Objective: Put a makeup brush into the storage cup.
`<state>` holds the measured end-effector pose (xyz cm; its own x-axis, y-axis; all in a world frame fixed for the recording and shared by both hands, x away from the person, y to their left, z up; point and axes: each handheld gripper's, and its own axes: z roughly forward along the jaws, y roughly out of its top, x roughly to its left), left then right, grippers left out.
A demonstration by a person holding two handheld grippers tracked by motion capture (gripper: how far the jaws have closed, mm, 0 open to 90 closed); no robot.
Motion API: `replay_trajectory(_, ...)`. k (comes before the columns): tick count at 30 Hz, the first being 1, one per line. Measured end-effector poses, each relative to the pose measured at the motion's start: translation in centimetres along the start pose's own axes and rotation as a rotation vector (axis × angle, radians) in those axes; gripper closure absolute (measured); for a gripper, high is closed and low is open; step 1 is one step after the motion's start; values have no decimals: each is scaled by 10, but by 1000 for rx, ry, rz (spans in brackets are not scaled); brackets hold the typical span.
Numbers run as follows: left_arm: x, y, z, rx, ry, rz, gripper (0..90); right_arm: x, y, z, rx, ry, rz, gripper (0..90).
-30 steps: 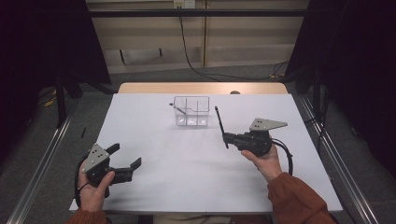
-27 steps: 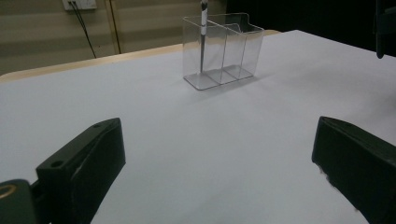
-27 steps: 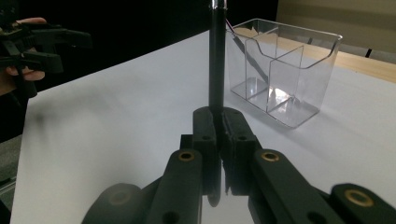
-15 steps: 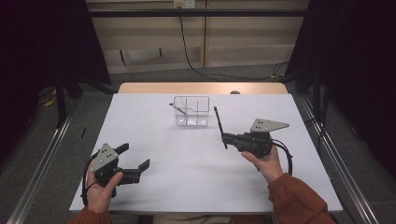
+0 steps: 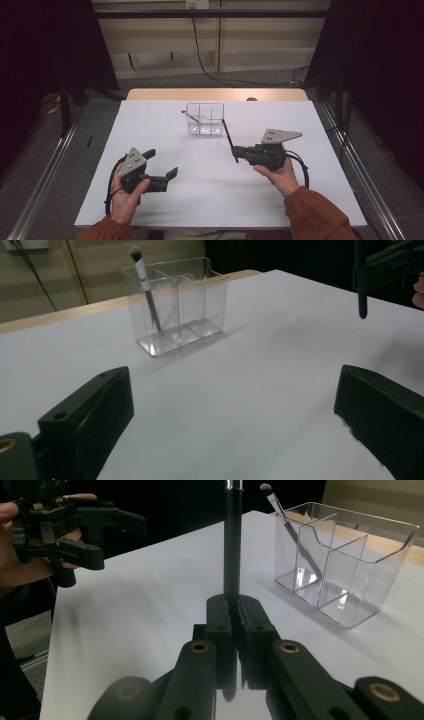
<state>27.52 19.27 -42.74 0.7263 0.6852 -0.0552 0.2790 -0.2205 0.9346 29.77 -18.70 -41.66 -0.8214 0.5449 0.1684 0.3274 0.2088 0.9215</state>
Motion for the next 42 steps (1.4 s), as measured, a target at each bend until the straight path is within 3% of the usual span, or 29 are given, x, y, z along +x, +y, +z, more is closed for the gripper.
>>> replay_trajectory(3,0,7,4,-9,14,34,26,1,0,2,1,5,-2,850)
replay_trajectory(5,1,11,6,-26,9,8,25,2,0,2,0,10,1,850)
replay_trajectory(11,-2,25,14,-51,-12,31,32,2,-1,6,-1,18,3,849)
replay_trajectory(28,-33,44,43,-68,-109,74,45,8,-3,17,15,45,-5,849)
replay_trajectory(42,-60,72,69,-96,-170,69,59,10,-5,19,14,50,-5,849)
